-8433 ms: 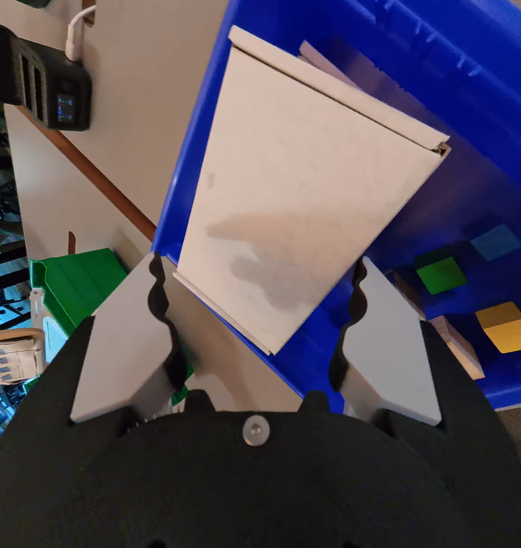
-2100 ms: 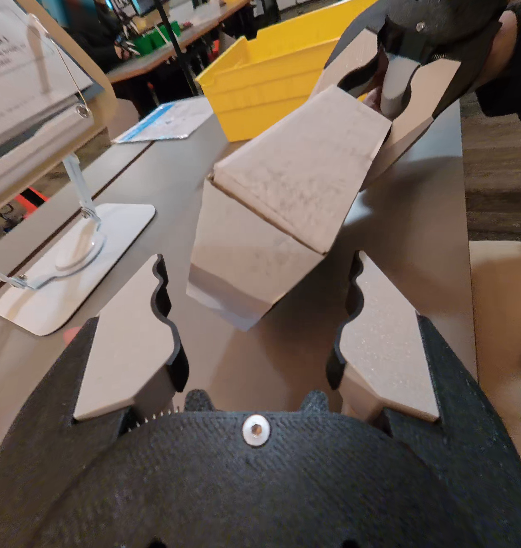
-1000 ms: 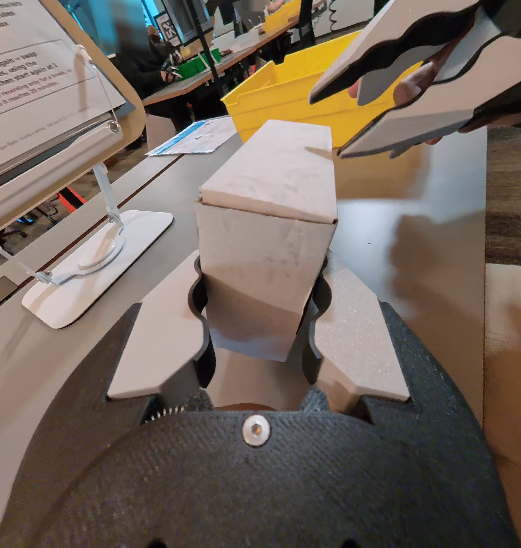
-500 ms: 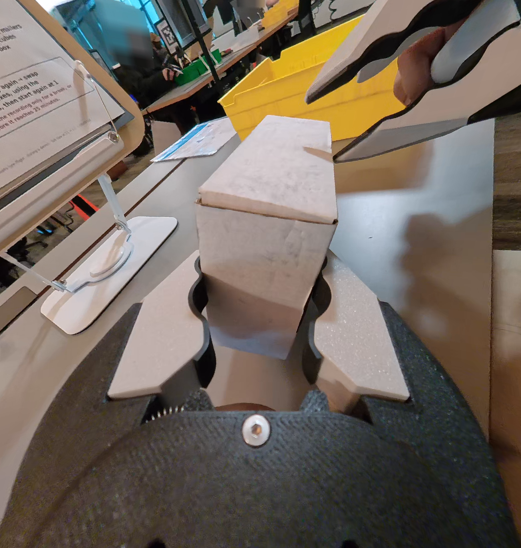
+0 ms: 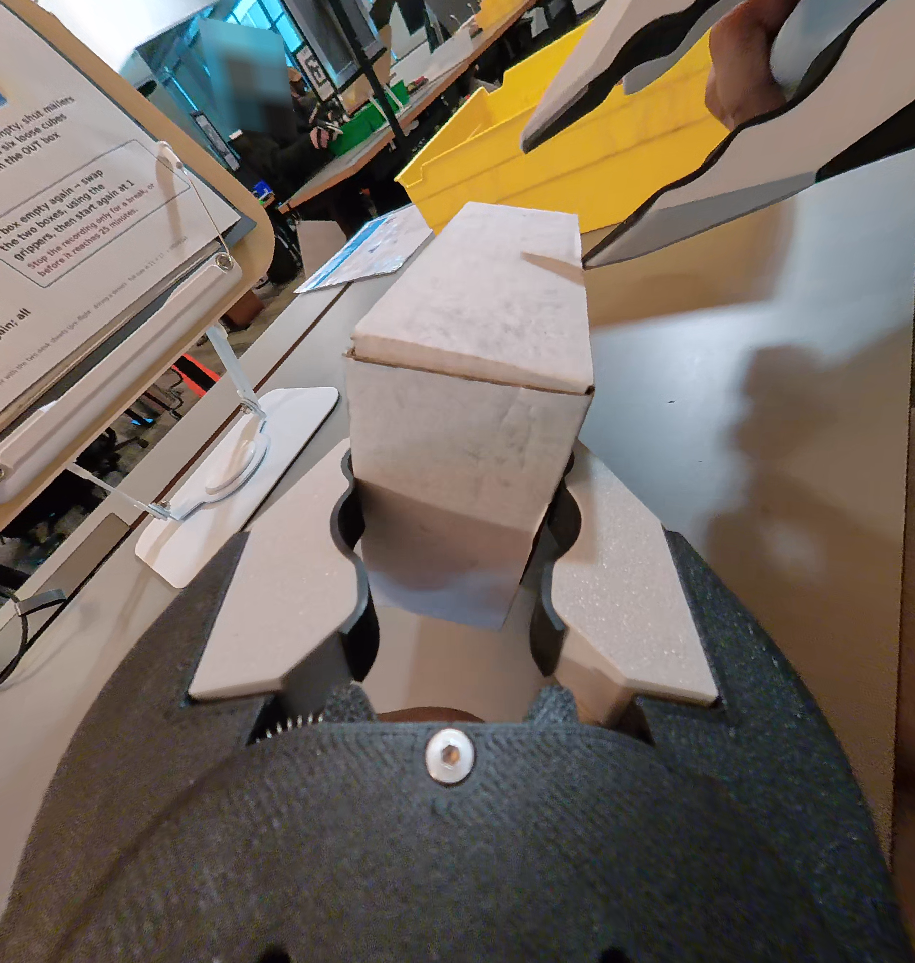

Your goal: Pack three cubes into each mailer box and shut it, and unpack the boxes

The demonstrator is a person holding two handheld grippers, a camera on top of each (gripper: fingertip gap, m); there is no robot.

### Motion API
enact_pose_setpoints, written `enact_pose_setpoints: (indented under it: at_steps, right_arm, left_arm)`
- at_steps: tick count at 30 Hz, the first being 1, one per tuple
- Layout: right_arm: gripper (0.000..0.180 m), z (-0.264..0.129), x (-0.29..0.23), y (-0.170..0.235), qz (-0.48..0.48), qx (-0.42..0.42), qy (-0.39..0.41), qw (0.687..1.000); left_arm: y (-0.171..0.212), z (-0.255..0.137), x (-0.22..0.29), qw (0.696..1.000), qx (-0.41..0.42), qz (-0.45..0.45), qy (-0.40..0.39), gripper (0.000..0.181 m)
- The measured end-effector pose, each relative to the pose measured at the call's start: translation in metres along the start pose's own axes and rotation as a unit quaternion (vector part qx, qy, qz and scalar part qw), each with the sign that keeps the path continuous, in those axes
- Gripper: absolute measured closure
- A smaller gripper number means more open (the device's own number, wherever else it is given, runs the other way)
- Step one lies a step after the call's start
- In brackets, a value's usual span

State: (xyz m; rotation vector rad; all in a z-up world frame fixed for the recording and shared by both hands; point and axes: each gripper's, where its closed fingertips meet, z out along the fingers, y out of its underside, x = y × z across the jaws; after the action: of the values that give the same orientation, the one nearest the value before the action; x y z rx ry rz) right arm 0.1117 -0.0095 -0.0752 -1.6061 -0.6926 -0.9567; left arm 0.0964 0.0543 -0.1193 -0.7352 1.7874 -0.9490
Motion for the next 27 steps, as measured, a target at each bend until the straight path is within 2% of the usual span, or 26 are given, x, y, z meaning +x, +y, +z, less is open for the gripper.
enact_pose_setpoints:
  at_steps: [11,18,23,27]
  right_arm:
    - [0.142,0.002,0.002,0.005,-0.089,-0.034,0.032,0.995]
    - [0.15,0.007,0.006,0.003,-0.101,-0.048,0.057,0.992]
    - [0.149,0.004,0.013,0.002,-0.043,-0.034,0.063,0.996]
    - [0.156,0.004,0.016,-0.002,-0.02,-0.022,0.069,0.997]
  left_arm:
    - [0.003,0.0,-0.002,0.999,-0.019,0.038,-0.015,0.11]
    - [0.005,0.0,-0.003,0.999,-0.033,0.008,0.005,0.112]
    - [0.001,-0.001,-0.002,0.999,-0.031,-0.004,0.007,0.113]
    - [0.0,-0.001,-0.002,0.999,-0.028,-0.021,0.013,0.113]
